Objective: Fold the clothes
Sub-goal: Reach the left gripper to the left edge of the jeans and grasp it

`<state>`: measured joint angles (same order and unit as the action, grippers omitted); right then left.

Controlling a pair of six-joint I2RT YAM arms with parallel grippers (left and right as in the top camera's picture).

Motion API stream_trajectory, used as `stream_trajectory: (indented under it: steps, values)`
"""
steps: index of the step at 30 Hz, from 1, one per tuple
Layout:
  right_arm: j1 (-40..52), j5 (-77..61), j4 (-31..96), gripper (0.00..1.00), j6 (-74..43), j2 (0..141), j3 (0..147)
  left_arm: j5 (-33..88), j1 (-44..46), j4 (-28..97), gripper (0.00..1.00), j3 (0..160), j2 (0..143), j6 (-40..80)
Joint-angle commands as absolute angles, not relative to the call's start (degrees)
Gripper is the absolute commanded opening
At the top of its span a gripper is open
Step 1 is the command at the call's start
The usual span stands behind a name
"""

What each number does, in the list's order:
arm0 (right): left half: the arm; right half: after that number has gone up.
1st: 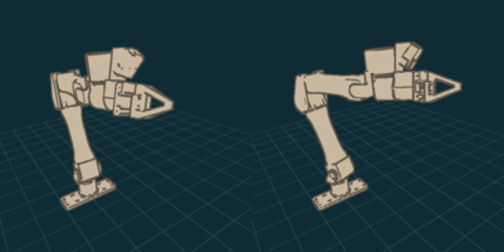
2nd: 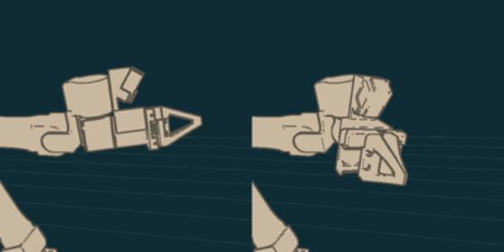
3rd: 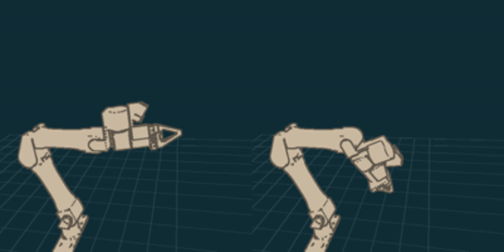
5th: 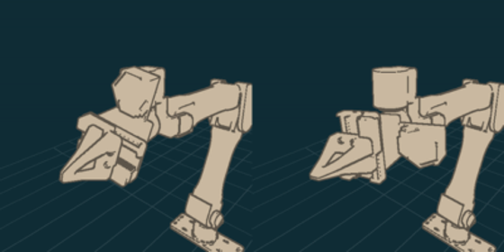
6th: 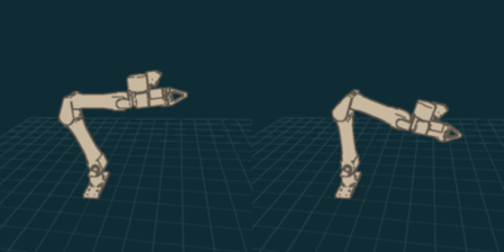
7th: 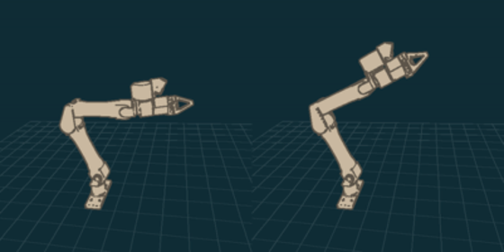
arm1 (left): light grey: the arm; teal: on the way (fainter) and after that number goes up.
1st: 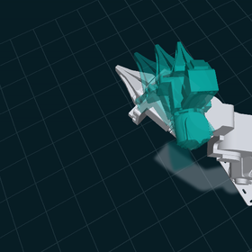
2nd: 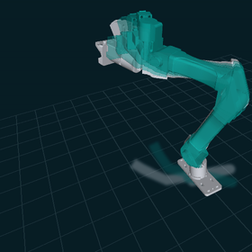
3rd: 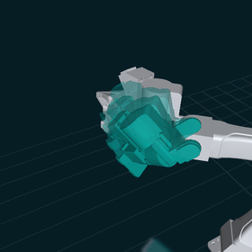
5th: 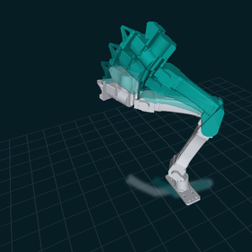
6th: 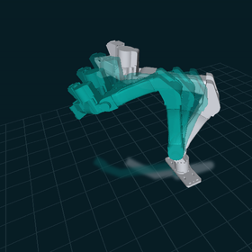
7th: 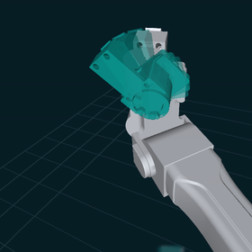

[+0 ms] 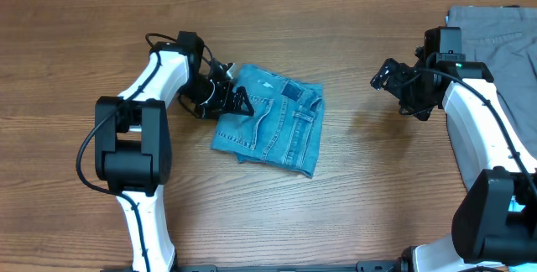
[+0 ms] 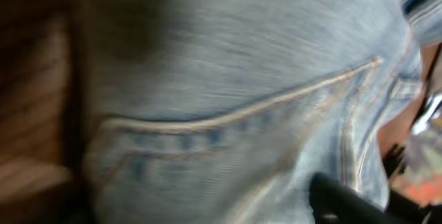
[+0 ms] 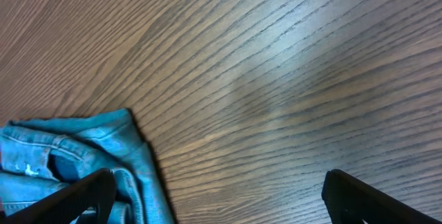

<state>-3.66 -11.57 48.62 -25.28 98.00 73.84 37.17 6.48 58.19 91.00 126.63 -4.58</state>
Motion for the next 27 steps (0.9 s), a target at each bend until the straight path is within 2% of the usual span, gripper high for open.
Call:
stream_trajectory:
  steps: [1, 2, 3, 9, 12, 27]
  values:
    - [-3.7, -11.2, 48.3, 1.0, -25.3, 97.5, 74.7, 37.5, 8.0, 56.9, 0.56, 90.3, 128.4, 0.9]
    - [-3.7, -11.2, 48.3, 1.0, -25.3, 97.5, 74.7, 37.5, 8.2, 56.5, 0.49, 90.3, 128.4, 2.5]
    - [-3.7, -11.2, 48.3, 1.0, -25.3, 97.5, 74.7, 37.5, 8.3, 56.1, 0.47, 90.3, 128.4, 3.7]
    - [-3.7, -11.2, 48.3, 1.0, -25.3, 97.5, 74.7, 37.6, 9.7, 54.7, 0.41, 90.3, 128.4, 9.6]
    - [-3.7, -12.1, 47.7, 1.0, -25.8, 97.5, 74.7, 37.5, 10.7, 53.4, 0.32, 90.3, 128.4, 13.5]
    - [-2.1, -18.1, 51.3, 1.0, -25.3, 97.7, 72.4, 36.6, 15.4, 46.1, 0.33, 90.3, 128.4, 21.1]
